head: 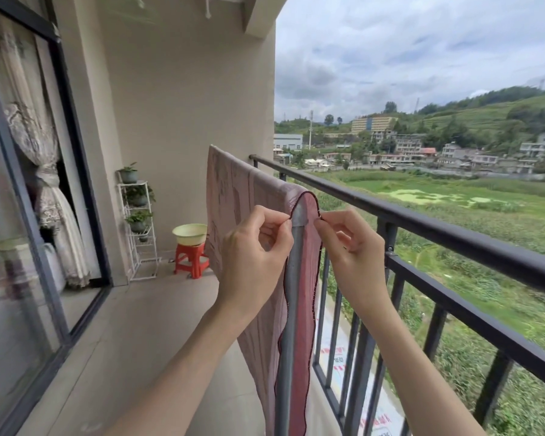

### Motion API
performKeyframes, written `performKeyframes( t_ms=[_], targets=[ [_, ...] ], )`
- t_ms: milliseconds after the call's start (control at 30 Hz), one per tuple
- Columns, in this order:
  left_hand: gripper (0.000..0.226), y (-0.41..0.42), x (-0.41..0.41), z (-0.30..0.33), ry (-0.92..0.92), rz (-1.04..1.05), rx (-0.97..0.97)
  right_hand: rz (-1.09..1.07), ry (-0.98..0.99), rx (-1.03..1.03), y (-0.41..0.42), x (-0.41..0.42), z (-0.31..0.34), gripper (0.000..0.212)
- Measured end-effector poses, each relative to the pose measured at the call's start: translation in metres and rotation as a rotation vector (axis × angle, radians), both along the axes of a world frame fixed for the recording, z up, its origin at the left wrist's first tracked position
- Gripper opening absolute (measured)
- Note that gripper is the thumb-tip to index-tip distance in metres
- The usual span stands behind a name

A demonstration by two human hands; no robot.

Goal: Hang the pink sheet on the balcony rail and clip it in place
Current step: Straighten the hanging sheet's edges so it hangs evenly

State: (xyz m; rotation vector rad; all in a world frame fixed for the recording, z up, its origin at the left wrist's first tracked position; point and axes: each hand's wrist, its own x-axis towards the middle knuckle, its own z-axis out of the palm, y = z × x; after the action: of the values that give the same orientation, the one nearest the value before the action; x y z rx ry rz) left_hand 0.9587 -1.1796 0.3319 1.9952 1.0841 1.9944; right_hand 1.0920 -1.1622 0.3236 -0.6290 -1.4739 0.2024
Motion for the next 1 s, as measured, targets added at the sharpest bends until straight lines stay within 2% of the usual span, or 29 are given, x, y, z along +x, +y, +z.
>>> performKeyframes(
  t_ms=[100,233,500,600,733,833,900,1000],
  targets=[
    [0.013,-0.001,0.002,0.001,-0.048,-0.048,0.003,0.007,0.02,0.036,-0.003,-0.002,0.0,0.02],
    [0.009,-0.001,0.008,0.005,0.03,-0.079,0.019,0.021,-0.021,0.041,-0.003,-0.005,0.003,0.019],
    [0.02,-0.003,0.01,-0.023,0.007,-0.094,0.062,0.063,-0.115,-0.102,-0.002,-0.003,-0.031,0.015],
    [0.025,-0.001,0.012,-0.042,-0.018,-0.088,-0.01,0.074,-0.145,-0.112,-0.003,-0.002,-0.046,0.025],
    [0.018,0.002,0.012,-0.06,-0.026,-0.005,-0.073,0.038,-0.165,-0.144,-0.004,-0.002,-0.065,0.034],
    [0.017,0.0,0.006,-0.068,0.032,-0.001,-0.101,-0.054,-0.197,-0.144,-0.009,-0.005,-0.091,0.033],
    [0.02,-0.005,-0.001,-0.079,0.116,-0.057,-0.123,-0.099,-0.25,-0.14,-0.015,-0.007,-0.116,0.025],
    [0.023,-0.012,-0.019,-0.109,0.233,-0.159,-0.266,-0.057,-0.434,-0.237,-0.028,-0.011,-0.149,0.016]
  ],
)
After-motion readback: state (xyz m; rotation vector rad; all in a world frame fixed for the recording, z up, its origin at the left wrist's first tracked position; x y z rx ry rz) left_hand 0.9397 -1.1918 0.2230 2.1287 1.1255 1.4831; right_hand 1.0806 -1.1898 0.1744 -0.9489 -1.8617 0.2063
